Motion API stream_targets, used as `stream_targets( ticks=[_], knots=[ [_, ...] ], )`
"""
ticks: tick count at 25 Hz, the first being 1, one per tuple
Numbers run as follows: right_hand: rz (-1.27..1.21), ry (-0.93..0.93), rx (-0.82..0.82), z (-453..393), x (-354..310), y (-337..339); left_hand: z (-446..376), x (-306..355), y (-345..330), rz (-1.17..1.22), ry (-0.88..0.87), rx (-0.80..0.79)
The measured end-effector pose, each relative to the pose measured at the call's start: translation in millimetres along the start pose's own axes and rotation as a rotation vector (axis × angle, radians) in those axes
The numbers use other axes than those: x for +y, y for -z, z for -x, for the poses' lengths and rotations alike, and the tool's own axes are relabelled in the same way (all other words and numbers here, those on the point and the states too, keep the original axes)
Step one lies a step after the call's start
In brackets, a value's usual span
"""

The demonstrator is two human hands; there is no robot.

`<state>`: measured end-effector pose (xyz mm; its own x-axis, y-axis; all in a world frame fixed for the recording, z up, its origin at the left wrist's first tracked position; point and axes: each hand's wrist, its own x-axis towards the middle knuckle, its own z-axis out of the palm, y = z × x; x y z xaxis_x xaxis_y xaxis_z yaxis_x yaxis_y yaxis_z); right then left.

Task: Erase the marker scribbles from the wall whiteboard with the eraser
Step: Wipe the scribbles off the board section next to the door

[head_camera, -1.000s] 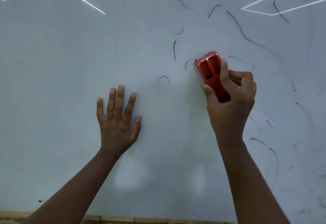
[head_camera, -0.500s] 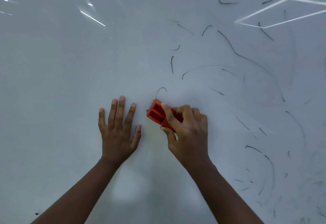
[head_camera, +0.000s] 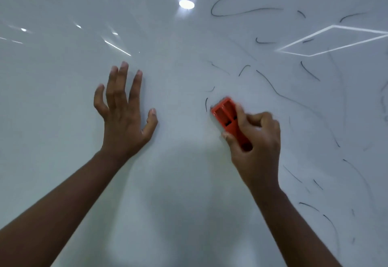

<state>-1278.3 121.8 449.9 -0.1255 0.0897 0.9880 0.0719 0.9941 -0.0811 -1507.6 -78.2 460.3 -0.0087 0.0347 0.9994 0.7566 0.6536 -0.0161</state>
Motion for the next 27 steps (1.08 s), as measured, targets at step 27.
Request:
stream_targets(
  ticks=[27],
  knots=[
    [0.108, 0.557, -0.073, -3.6, 2.6, -55.3, -58.2, -0.3, -8.9, -0.042, -0.129, -0.004]
  ],
)
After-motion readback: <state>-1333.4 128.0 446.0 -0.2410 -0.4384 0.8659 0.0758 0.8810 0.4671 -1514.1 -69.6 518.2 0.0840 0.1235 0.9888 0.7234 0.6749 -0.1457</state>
